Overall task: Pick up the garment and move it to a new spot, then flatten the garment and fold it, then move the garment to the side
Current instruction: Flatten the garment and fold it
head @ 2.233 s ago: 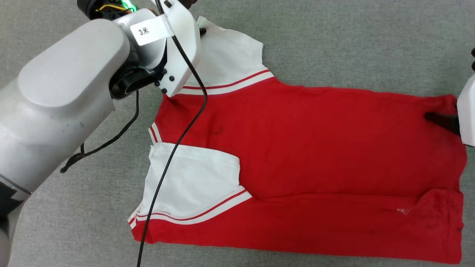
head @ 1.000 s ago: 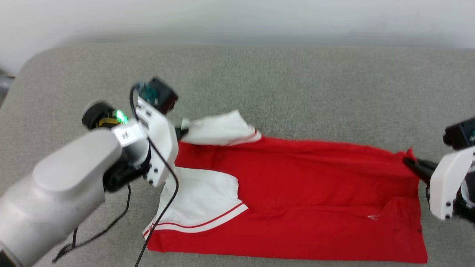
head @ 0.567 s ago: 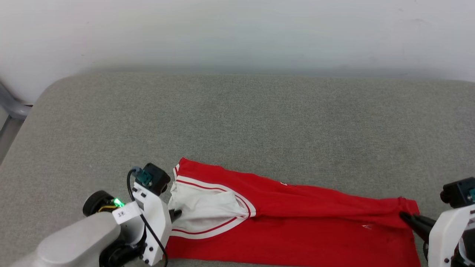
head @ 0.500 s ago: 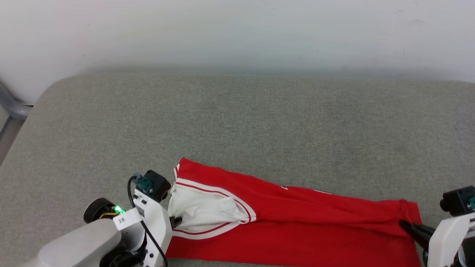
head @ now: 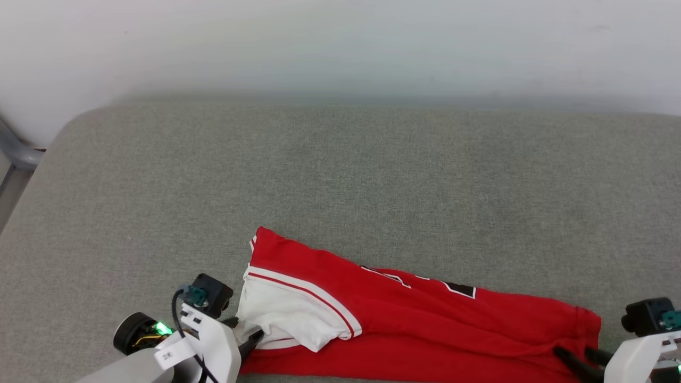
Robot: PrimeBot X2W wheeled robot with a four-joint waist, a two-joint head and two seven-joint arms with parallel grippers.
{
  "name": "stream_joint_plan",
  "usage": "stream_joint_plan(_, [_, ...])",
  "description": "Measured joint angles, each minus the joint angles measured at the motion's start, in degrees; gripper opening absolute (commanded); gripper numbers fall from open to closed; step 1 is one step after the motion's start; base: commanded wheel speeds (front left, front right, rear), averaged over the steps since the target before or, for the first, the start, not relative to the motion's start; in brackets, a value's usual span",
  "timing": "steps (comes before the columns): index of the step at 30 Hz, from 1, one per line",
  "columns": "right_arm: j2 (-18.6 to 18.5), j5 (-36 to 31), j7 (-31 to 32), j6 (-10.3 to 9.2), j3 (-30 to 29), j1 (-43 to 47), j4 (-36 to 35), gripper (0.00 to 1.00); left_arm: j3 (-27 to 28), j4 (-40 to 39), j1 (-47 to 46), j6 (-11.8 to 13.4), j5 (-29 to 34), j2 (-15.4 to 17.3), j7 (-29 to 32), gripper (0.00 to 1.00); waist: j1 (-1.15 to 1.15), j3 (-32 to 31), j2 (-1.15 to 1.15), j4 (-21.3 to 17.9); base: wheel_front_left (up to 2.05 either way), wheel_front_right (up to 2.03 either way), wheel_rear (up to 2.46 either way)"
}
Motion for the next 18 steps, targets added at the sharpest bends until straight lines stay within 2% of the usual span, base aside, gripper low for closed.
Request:
stream_joint_plan(7, [-2.11,5.28,-1.13,0.01,-5.05,0.06,-6.09,1.00,3.00,0.15,2.17,5.47,3.37,-0.12,-12.02,1.00,0.00,-2.01,0.00,0.02,0.00,0.00,0.00])
stream_joint_plan(12, [-4.56,7.10,0.03,0.00,-10.46,1.04,-7.56,1.00,6.51,-0.89,3.58,10.68,4.66,-0.66,-19.98,1.00,0.00,-2.53,0.00,0.50,0.00,0.00,0.00])
stream_joint_plan(18, [-4.91,9.53,5.64,0.00,-14.71,3.33,-3.86,1.00,12.10,-1.94,6.43,15.19,7.80,-2.07,-22.62,1.00,0.00,-2.28,0.00,1.49,0.00,0.00,0.00])
